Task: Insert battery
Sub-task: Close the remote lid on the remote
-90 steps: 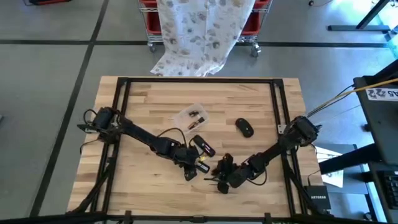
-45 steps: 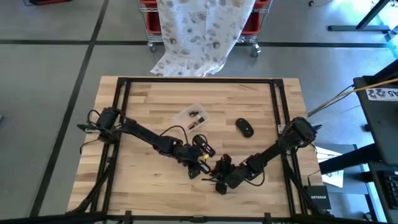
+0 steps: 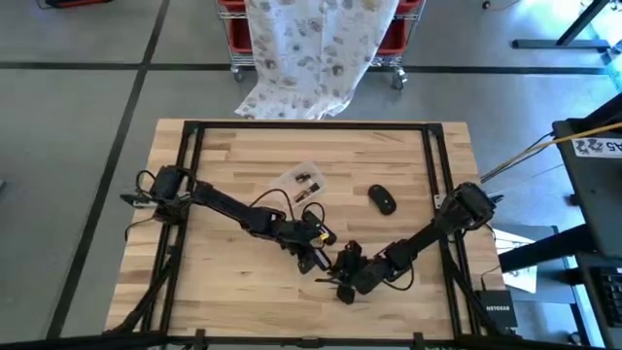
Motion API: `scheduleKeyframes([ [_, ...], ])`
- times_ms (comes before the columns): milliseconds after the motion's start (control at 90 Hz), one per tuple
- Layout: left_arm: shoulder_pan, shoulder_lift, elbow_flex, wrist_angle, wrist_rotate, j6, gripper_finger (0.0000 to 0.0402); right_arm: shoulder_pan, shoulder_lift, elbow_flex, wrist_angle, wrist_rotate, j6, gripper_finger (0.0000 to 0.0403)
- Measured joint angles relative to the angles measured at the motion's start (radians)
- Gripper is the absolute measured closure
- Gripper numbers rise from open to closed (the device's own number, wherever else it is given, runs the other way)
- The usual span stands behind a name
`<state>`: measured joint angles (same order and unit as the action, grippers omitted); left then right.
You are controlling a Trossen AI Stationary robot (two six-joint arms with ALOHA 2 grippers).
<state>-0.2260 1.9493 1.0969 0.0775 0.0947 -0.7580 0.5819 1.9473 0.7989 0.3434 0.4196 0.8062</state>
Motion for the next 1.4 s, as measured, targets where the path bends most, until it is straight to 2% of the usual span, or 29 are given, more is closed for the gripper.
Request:
scheduleKeyframes([
  [144, 0.003, -0.026, 0.005, 0.037, 0.025, 0.002, 0.0401, -0.003, -0.058, 0.003, -0.129, -0.028, 0.037, 0.0361],
  [389, 0.036, -0.098, 0.005, 0.042, 0.014, -0.005, 0.0401, 0.005, -0.255, -0.003, -0.418, -0.089, 0.065, 0.0361],
  [500, 0.072, -0.100, 0.004, 0.066, 0.026, -0.001, 0.0401, 0.007, -0.333, -0.003, -0.536, -0.084, 0.053, 0.0361],
  [689, 0.171, -0.074, 0.003, 0.065, 0.063, 0.033, 0.0401, 0.005, -0.413, -0.002, -0.695, -0.001, -0.001, 0.0361],
  [878, 0.244, -0.062, 0.003, -0.011, 0.177, 0.079, 0.0401, 0.006, -0.426, -0.003, -0.757, 0.014, -0.021, 0.0361],
  [1089, 0.260, -0.059, 0.003, -0.016, 0.268, 0.134, 0.0401, -0.006, -0.426, -0.010, -0.768, 0.045, -0.019, 0.0361],
  [1278, 0.247, -0.019, 0.003, -0.002, 0.279, 0.137, 0.0401, -0.009, -0.427, -0.010, -0.765, 0.060, -0.016, 0.0361],
  [1400, 0.235, -0.005, 0.004, -0.002, 0.233, 0.133, 0.0401, -0.008, -0.427, -0.010, -0.767, 0.060, -0.013, 0.0361],
])
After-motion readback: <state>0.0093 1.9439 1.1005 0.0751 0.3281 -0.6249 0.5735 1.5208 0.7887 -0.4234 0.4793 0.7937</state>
